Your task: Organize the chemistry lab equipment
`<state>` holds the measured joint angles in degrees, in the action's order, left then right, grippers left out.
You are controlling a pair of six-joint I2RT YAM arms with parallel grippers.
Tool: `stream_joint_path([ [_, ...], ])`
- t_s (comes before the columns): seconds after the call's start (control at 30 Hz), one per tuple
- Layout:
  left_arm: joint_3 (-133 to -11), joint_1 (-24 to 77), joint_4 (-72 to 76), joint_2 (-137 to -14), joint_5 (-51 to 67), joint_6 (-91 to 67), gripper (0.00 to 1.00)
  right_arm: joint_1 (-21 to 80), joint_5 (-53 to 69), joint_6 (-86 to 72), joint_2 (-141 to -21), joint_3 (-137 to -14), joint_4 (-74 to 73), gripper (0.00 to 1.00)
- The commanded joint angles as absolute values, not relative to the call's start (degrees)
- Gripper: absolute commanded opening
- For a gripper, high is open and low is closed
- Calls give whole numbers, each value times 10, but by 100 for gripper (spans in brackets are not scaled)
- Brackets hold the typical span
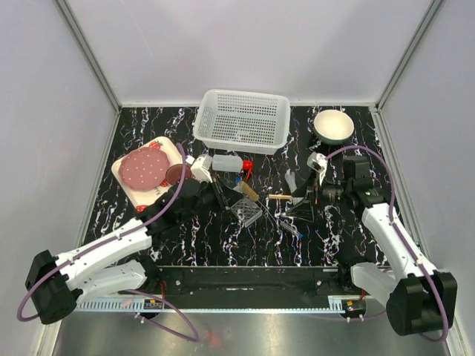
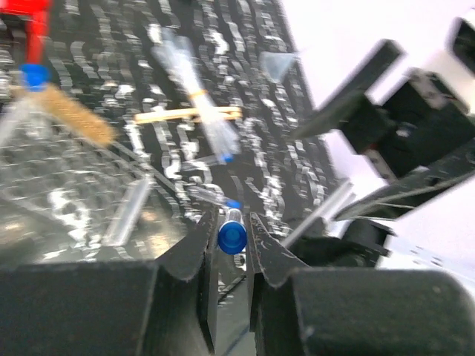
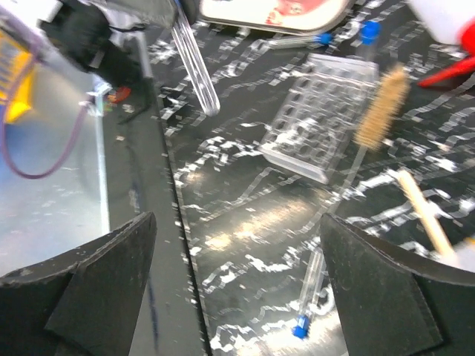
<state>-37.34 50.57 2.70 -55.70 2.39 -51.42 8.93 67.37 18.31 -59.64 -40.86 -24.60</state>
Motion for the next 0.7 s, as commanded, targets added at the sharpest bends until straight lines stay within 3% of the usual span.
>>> stream_joint_path([
  [0.0,-388,481,-88,-540,-78,-441,11,64,585,288,-555,-423,-318,96],
  [0.67,-510,468,-60,-753,-189,-259,11,31,558,338,-548,-424,-332,98],
])
